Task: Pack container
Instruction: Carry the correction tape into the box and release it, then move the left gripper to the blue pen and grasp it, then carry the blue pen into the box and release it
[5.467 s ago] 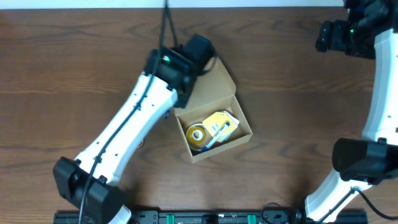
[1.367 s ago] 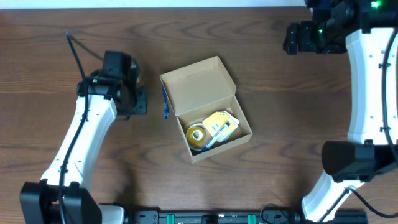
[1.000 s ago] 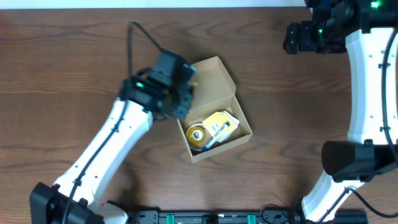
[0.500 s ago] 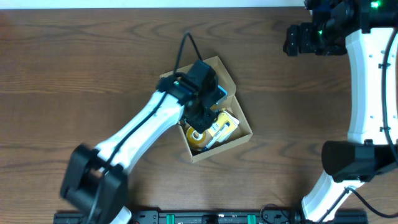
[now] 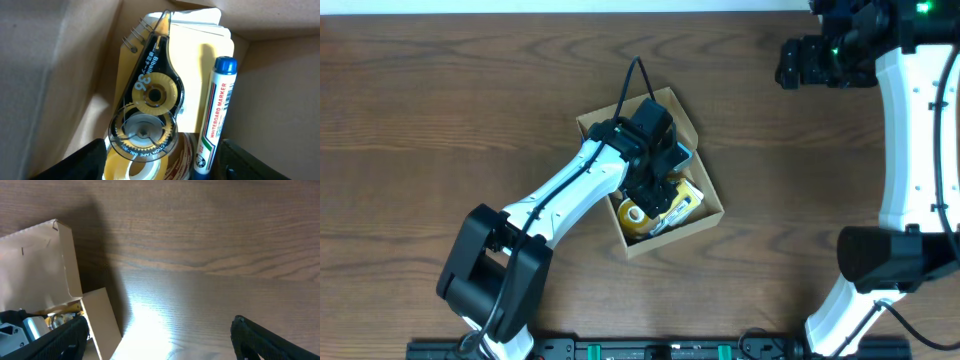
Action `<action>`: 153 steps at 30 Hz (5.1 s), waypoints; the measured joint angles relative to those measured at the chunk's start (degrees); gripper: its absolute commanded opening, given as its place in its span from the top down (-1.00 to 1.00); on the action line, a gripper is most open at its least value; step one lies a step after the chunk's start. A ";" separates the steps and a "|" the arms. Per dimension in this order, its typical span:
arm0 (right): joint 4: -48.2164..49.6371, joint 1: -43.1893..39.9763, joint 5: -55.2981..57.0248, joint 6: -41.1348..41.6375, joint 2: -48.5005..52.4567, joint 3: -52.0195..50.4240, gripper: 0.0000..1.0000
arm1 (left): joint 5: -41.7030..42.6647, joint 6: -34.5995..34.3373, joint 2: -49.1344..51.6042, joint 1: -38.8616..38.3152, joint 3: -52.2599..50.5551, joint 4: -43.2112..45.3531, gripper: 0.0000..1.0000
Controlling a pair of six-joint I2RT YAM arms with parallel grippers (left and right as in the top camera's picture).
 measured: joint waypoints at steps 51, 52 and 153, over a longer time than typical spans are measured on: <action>-0.76 0.00 0.02 -0.02 0.00 -0.02 -0.75 | -26.32 -50.66 -13.20 -2.75 -11.19 2.21 0.31; -0.76 0.00 0.00 -0.04 0.00 -0.02 -0.75 | -25.90 -50.75 -13.20 -3.08 -11.19 2.60 0.28; -0.50 5.46 0.87 -0.02 -0.02 -0.02 -0.82 | -3.54 4.02 -7.82 -4.57 13.84 -13.57 0.81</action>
